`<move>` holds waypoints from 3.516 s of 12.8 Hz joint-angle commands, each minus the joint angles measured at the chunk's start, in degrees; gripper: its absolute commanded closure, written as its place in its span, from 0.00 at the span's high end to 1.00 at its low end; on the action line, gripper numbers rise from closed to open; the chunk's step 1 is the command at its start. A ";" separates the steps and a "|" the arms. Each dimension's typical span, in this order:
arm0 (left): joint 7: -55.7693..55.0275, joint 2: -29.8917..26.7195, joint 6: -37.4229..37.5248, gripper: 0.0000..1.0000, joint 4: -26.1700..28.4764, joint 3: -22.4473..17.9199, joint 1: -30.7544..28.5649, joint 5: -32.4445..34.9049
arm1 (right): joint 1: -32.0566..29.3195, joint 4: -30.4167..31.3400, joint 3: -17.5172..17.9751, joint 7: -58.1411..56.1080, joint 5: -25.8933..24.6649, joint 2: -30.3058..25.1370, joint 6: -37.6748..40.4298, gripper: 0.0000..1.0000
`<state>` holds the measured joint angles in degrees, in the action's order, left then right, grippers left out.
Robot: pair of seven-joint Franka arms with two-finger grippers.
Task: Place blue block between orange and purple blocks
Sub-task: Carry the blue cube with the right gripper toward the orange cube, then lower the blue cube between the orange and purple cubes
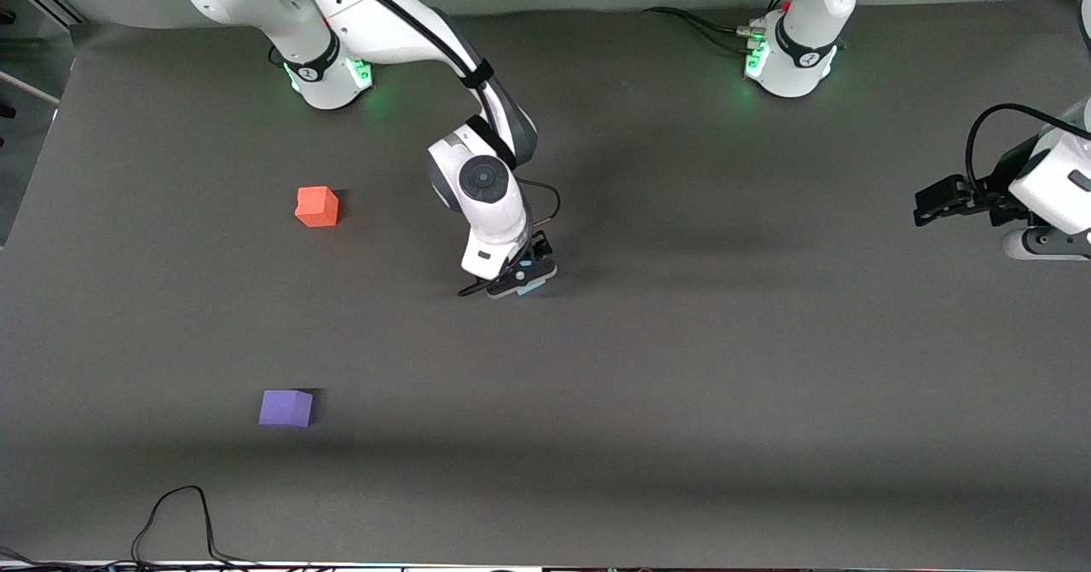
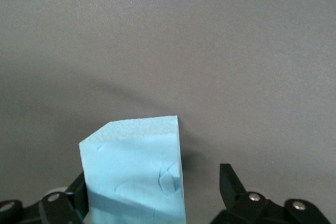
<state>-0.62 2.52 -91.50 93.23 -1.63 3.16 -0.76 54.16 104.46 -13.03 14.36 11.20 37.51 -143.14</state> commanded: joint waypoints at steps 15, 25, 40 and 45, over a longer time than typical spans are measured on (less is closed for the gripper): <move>0.79 0.38 0.27 1.00 -0.77 -0.74 0.61 0.59 | -3.10 -26.04 -17.19 -3.47 5.50 -12.64 45.65 0.14; 0.88 0.38 0.27 1.00 -0.94 -0.65 0.70 0.59 | -2.92 -13.34 -39.77 -28.92 4.53 -19.49 50.60 0.14; 0.88 0.82 -0.09 1.00 -0.85 -0.65 0.61 0.50 | 2.79 20.59 -42.09 -31.68 9.08 -17.22 9.66 0.14; 0.88 1.00 -0.09 1.00 -0.94 -0.65 0.70 0.50 | 2.09 22.10 -39.53 -37.10 20.30 -10.37 3.84 0.13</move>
<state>-0.47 3.22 -91.68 93.10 -1.80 3.21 -0.76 56.16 126.52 -52.95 -17.91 24.09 23.27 -137.27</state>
